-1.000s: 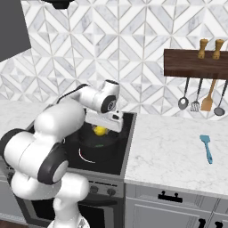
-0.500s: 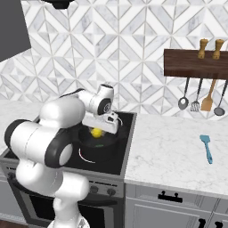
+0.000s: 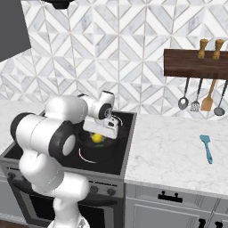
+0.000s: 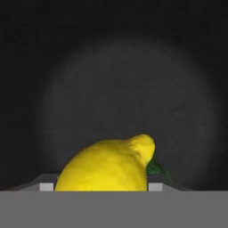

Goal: Put the broccoli and lemon in the pot. Retrieve the spatula and lightly stir the vegetables in the pot.

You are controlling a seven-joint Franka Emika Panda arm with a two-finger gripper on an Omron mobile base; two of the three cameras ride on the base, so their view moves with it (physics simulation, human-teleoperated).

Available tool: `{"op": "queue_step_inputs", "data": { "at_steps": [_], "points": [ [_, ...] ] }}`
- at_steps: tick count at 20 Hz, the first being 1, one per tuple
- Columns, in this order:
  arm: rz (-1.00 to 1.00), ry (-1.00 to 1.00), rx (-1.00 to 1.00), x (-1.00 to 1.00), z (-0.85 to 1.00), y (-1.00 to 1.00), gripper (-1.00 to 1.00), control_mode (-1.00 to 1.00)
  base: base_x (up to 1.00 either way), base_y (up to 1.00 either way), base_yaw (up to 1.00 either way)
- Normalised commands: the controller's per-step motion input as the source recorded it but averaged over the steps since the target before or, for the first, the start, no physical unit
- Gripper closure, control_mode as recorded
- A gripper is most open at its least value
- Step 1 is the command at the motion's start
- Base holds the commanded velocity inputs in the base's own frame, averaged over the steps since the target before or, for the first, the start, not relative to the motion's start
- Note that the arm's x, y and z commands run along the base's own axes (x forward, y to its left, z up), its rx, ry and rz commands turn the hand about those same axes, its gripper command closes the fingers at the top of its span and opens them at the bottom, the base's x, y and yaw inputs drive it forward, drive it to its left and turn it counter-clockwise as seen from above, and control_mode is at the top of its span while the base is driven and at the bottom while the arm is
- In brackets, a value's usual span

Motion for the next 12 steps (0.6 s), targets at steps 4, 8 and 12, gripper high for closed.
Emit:
{"op": "queue_step_inputs", "data": {
  "at_steps": [4, 8, 12],
  "points": [
    [0.00, 0.00, 0.00, 0.00, -0.14, 0.00, -1.00, -1.00, 0.00, 0.00, 0.00],
    [0.00, 0.00, 0.00, 0.00, -0.02, 0.00, -1.00, -1.00, 0.00, 0.00, 0.00],
    [0.00, 0.00, 0.00, 0.00, -0.02, 0.00, -1.00, -1.00, 0.00, 0.00, 0.00]
  ]
}}
